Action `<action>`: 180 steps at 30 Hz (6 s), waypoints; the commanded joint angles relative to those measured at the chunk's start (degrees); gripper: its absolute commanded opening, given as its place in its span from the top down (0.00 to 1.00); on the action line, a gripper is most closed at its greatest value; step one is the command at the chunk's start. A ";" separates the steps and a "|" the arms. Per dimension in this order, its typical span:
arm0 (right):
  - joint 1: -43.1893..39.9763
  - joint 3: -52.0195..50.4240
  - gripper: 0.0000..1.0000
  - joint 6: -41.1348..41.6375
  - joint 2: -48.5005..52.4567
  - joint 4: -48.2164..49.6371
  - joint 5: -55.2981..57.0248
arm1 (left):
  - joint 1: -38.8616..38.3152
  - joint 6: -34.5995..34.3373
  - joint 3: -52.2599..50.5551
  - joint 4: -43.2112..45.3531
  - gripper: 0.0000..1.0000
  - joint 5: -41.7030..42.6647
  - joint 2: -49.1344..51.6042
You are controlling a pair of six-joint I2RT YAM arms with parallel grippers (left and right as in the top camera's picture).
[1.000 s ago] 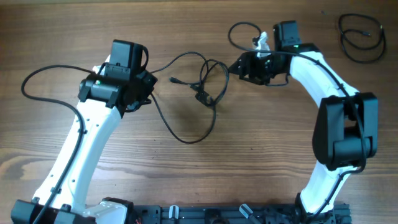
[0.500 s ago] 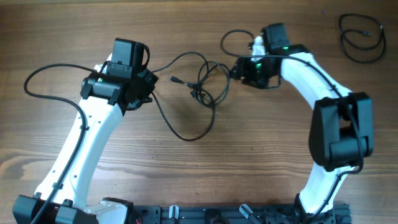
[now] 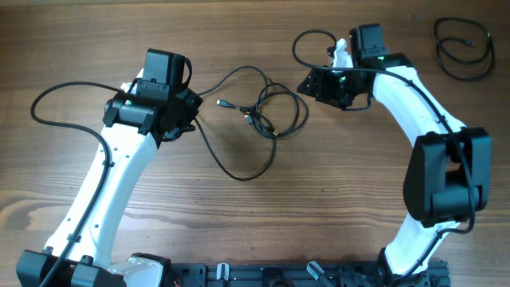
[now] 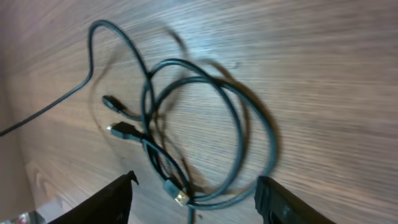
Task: Untangle cables
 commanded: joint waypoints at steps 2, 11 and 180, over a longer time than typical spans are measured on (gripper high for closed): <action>3.02 0.83 0.30 0.81 -0.61 1.38 2.62 | 0.00 0.72 -0.42 0.15 0.96 -0.96 0.50; 5.49 0.83 0.29 1.27 2.08 2.62 3.69 | 0.00 0.72 -0.42 0.15 0.96 -0.96 0.63; -43.54 14.80 0.96 -0.98 -11.58 -16.76 20.85 | 30.53 24.65 0.22 24.20 0.96 -22.71 0.28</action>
